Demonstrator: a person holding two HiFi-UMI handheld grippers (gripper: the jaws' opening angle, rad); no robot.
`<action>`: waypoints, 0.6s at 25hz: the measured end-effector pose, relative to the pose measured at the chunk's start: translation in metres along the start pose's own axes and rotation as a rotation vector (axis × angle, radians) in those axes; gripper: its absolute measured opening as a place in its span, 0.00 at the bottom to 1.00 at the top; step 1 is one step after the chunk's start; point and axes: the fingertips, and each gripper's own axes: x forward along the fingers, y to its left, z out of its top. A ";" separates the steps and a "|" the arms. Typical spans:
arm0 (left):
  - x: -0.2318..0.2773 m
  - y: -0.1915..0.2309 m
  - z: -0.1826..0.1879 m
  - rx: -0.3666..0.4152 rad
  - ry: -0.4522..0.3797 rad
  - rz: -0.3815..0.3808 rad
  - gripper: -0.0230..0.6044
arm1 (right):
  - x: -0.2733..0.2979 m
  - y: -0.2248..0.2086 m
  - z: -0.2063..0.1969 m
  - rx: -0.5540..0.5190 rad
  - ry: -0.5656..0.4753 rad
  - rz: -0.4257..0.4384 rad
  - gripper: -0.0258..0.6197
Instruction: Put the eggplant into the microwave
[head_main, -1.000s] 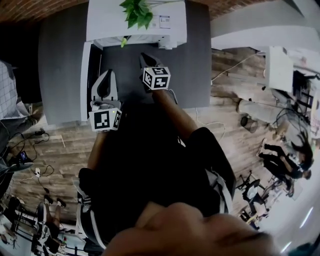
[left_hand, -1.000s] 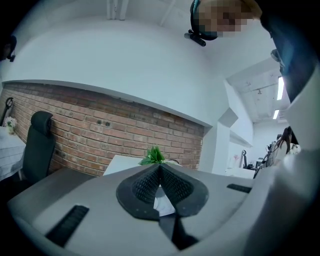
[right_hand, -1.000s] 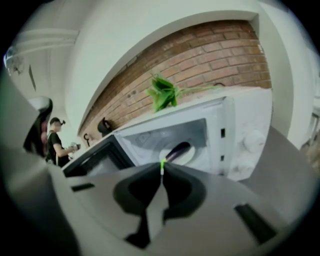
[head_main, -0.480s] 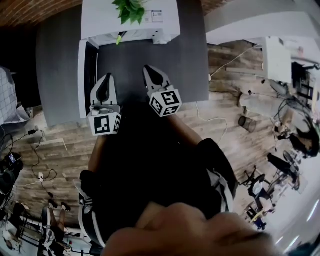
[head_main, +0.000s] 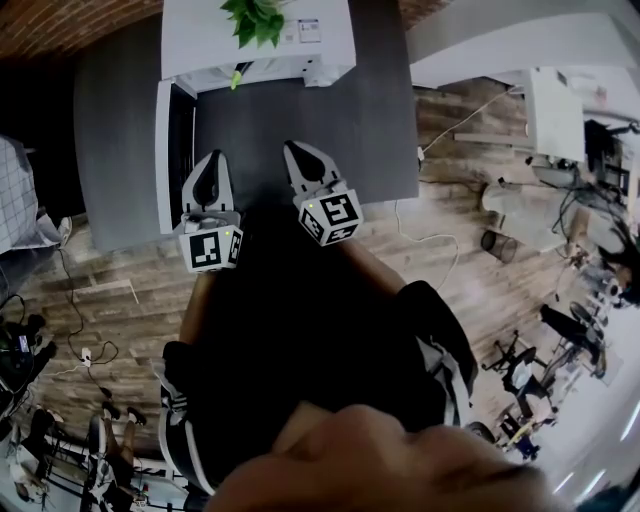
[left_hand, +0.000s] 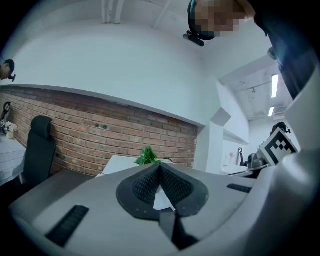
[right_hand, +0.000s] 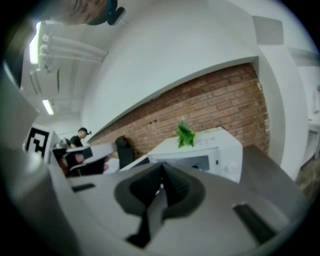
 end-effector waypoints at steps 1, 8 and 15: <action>0.000 -0.001 0.000 0.000 0.000 0.000 0.09 | -0.001 0.000 0.000 -0.003 0.000 0.000 0.09; 0.001 -0.004 -0.001 -0.007 -0.001 0.000 0.09 | -0.006 -0.002 0.001 -0.016 -0.003 -0.006 0.09; 0.000 -0.007 -0.002 -0.008 0.001 -0.009 0.09 | -0.010 -0.003 0.003 -0.016 -0.012 -0.009 0.09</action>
